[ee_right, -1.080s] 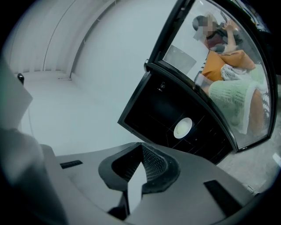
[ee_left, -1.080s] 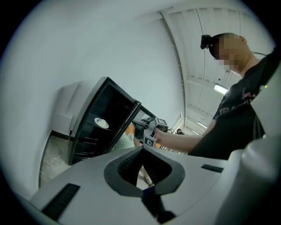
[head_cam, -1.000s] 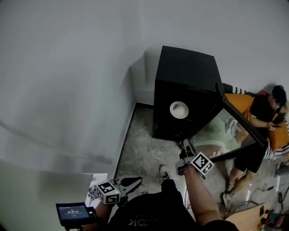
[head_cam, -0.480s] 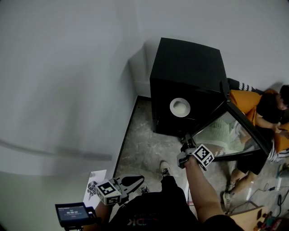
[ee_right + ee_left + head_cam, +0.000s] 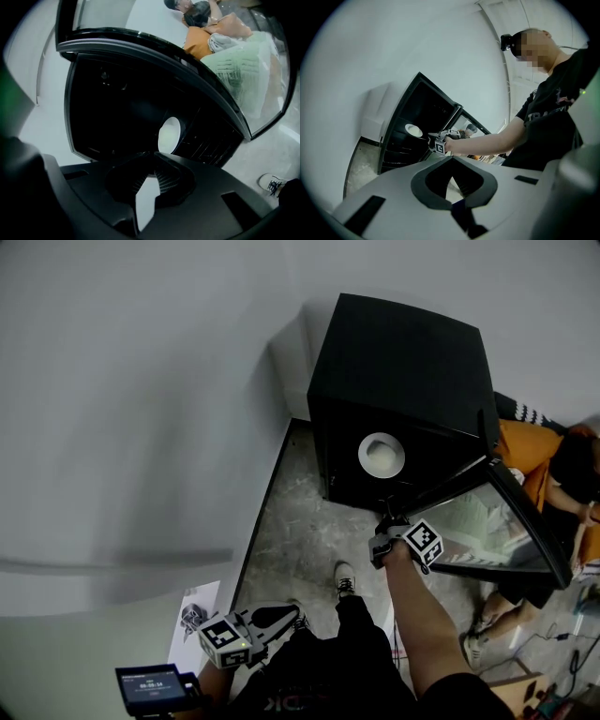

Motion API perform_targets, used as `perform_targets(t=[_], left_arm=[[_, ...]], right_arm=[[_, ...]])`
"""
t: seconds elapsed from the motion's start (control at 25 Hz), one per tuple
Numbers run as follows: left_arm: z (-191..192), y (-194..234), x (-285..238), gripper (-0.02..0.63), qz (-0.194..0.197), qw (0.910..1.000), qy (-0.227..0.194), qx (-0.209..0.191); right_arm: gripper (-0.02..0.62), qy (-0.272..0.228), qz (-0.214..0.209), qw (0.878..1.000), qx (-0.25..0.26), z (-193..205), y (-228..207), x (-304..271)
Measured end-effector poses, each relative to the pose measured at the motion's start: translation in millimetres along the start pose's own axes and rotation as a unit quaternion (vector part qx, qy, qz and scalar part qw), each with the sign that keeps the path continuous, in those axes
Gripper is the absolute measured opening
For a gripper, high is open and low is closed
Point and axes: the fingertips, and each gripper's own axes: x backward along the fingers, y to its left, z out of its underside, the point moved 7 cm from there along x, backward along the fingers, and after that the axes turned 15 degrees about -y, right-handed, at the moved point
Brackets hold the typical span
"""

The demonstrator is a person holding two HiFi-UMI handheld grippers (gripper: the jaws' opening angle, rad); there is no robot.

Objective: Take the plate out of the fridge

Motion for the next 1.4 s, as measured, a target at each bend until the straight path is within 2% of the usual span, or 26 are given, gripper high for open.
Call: perform_targets(t=[0.16,0.32,0.44,0.6,0.8,1.0,1.16,1.4], left_arm=[[6.4,11.0,-10.4,0.005,-0.019,0.9994,-0.016,0.025],[23.1,24.7,-31.4,0.005,-0.040,0.9986,-0.010,0.032],[29.3,26.9,-35.7,0.005,-0.057,0.9971,-0.014,0.049],[26.8,32.0,-44.3,0.005,-0.057,0.9950,-0.047,0.068],[35.3,41.3,-42.6,0.005,-0.080,0.9941,-0.006,0.074],[32.0,46.5,-50.9,0.005,-0.068,0.9932,-0.026,0.091],[34.5,50.9,-51.3,0.005,-0.072,0.9939,-0.010,0.084],[36.9,51.3,-49.8,0.005,-0.073,0.9935,-0.006,0.087]], right_arm=[[0.022,0.010,0.014,1.000,-0.003,0.1,-21.0,-29.1],[0.051,0.012,0.041,0.999,-0.024,-2.7,-56.6,-61.9],[0.051,-0.002,0.085,0.994,-0.067,2.2,-63.4,-71.4],[0.051,-0.028,0.109,0.988,-0.108,2.5,-75.0,-89.0],[0.051,-0.028,0.116,0.986,-0.119,4.7,-82.7,-97.4],[0.055,-0.025,0.122,0.984,-0.126,9.1,-86.1,-103.0],[0.055,-0.025,0.123,0.984,-0.129,9.1,-85.5,-107.7],[0.054,-0.010,0.126,0.983,-0.132,8.8,-84.6,-109.6]])
